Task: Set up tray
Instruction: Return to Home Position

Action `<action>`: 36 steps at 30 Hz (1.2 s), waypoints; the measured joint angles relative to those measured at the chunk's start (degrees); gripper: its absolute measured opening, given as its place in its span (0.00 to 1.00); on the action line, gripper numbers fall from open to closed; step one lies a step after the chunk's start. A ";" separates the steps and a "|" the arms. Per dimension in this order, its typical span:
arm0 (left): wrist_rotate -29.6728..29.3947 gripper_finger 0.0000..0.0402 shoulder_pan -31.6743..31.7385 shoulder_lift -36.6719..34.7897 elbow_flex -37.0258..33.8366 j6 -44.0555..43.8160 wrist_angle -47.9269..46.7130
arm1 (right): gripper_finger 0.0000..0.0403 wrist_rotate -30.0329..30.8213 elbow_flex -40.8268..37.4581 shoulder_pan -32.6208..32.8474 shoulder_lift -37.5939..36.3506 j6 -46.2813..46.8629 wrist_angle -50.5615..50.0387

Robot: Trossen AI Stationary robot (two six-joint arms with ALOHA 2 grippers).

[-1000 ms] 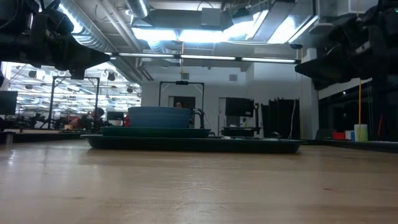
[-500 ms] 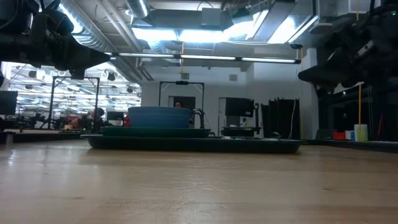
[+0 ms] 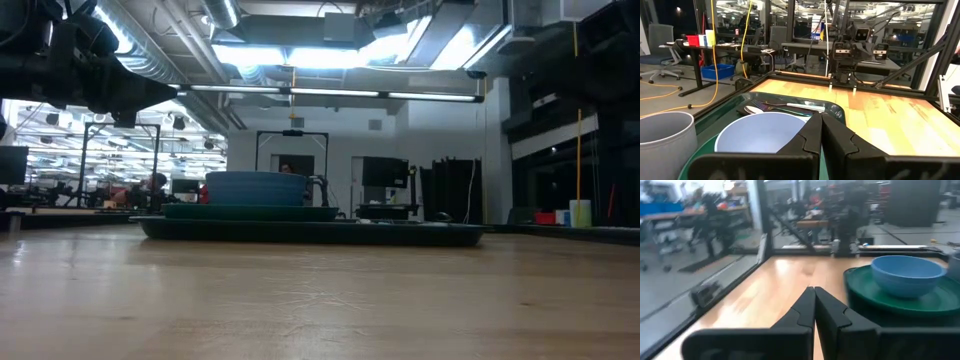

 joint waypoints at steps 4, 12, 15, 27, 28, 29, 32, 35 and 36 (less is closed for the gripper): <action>0.00 0.01 0.00 0.00 0.00 0.00 0.00 | 0.03 0.80 0.00 3.36 -5.52 -1.30 -6.43; 0.01 0.01 0.00 0.01 0.00 0.00 0.18 | 0.03 2.54 0.02 7.31 -8.10 -2.78 -6.56; 0.00 0.01 0.00 0.03 0.00 0.00 0.37 | 0.03 2.54 0.02 7.55 -7.99 -2.80 -6.54; 0.00 0.01 0.00 0.07 0.00 0.00 0.39 | 0.03 2.54 0.02 7.52 -7.75 -2.37 -6.52; 0.00 0.01 0.00 0.07 0.00 0.00 0.39 | 0.03 2.54 0.02 7.52 -7.75 -2.37 -6.52; 0.00 0.01 -0.01 0.07 0.00 0.00 0.39 | 0.03 2.54 0.02 7.52 -7.75 -2.37 -6.52; 0.00 0.01 0.00 0.07 0.00 0.00 0.39 | 0.03 2.54 0.02 7.52 -7.75 -2.36 -6.50; 0.00 0.01 -0.01 0.07 0.00 0.00 0.39 | 0.03 2.54 0.02 7.52 -7.75 -2.35 -6.51; 0.00 0.01 -0.01 0.07 0.00 0.00 0.39 | 0.03 2.54 0.02 7.52 -7.75 -2.34 -6.50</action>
